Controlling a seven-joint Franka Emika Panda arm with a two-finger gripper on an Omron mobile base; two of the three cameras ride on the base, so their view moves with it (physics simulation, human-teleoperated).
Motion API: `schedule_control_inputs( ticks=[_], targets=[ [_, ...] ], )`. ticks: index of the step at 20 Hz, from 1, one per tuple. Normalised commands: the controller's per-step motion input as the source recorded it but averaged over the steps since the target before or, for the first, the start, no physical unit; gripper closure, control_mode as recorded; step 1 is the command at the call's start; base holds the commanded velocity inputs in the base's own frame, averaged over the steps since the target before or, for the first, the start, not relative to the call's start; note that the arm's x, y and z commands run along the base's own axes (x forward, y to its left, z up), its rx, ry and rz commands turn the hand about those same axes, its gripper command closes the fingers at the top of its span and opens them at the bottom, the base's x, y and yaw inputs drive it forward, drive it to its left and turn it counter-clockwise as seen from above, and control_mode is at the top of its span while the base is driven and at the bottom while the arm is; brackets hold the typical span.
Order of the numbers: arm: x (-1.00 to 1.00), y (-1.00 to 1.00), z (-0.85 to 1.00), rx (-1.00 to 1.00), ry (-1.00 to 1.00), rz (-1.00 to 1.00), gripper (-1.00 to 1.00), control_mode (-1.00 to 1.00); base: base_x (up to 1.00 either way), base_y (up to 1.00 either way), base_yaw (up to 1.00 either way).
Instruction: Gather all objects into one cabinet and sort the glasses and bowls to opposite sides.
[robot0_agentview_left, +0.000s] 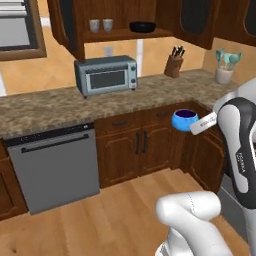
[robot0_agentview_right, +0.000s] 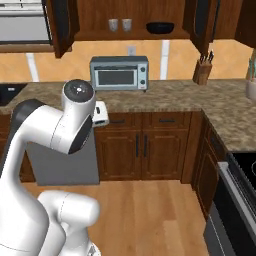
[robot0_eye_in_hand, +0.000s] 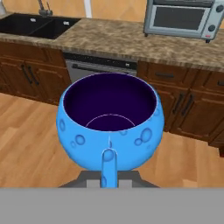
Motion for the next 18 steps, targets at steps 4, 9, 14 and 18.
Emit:
schedule_control_inputs(
  ticks=[4,9,14,18],
  targets=[
    [0.0,0.0,0.0,0.0,0.0,0.0,1.0,1.0,0.97,-0.42,0.06],
    [0.0,0.0,0.0,0.0,0.0,0.0,1.0,1.0,0.87,-0.18,0.02],
    [0.0,0.0,0.0,0.0,0.0,0.0,1.0,1.0,0.64,-0.2,0.11],
    [0.0,0.0,0.0,0.0,0.0,0.0,1.0,1.0,0.77,-0.06,0.16]
  ],
)
